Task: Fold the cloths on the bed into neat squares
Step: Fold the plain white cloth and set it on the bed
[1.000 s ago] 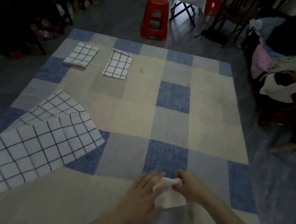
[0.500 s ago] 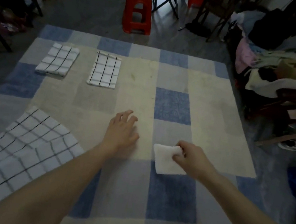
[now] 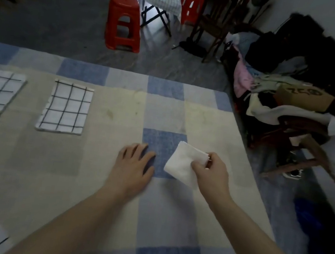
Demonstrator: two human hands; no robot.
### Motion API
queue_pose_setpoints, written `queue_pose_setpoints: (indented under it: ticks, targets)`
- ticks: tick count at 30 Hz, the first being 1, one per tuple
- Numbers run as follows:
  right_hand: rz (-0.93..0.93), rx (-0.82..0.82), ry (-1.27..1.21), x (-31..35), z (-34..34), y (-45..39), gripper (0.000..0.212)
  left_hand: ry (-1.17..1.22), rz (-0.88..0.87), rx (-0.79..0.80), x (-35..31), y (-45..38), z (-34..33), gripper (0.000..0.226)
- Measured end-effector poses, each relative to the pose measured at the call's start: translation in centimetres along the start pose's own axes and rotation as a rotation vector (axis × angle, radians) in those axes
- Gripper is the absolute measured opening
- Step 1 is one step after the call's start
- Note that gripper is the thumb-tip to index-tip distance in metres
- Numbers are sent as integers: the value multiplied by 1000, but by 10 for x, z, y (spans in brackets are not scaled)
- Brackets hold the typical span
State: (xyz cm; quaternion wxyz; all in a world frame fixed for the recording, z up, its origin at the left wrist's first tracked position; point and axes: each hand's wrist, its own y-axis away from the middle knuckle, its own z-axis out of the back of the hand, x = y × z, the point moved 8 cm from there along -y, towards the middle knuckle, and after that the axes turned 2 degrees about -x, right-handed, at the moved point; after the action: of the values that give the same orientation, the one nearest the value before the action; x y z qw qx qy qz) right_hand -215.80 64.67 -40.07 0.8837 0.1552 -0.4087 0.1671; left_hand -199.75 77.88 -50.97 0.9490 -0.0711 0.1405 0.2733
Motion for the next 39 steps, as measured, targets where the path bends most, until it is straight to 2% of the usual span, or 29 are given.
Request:
queue_pose_setpoints:
  ticks: [3,5,8,12,16,20,32,34,36,38,39]
  targets:
    - [-90,82,-100,-3,-21,-37,15,-13,-9,-63,0,2,0,41]
    - [-127,198,-153,8,-36,-59,19,-20,-6,-72,1,2,0,41]
    - [-85,318,-108,26,-44,-95,32,-20,-4,-56,0,1,-3,42]
    - [39,209,198,26,-36,-154,56,-5,10,-59,1,1,-2,41]
    - [-25,88,286,-6,-29,-201,68,0,20,-62,0,0,0,39]
    - [-182,3,228,-38,-23,-221,67,-2,27,-43,1,-2,-1,40]
    - [-160,-109,272,-51,-16,-226,59,-22,38,-28,0,-1,0,39]
    - [-128,-123,313,-48,-19,-223,64,-23,36,-34,0,-1,0,39]
    - [-6,-220,486,-33,-17,-215,64,-26,34,-32,1,-1,-1,40]
    - [232,-312,643,-13,-19,-203,47,-31,32,-26,1,-1,-2,41]
    - [336,-290,652,-9,-26,-196,35,-33,32,-25,2,-1,-3,41]
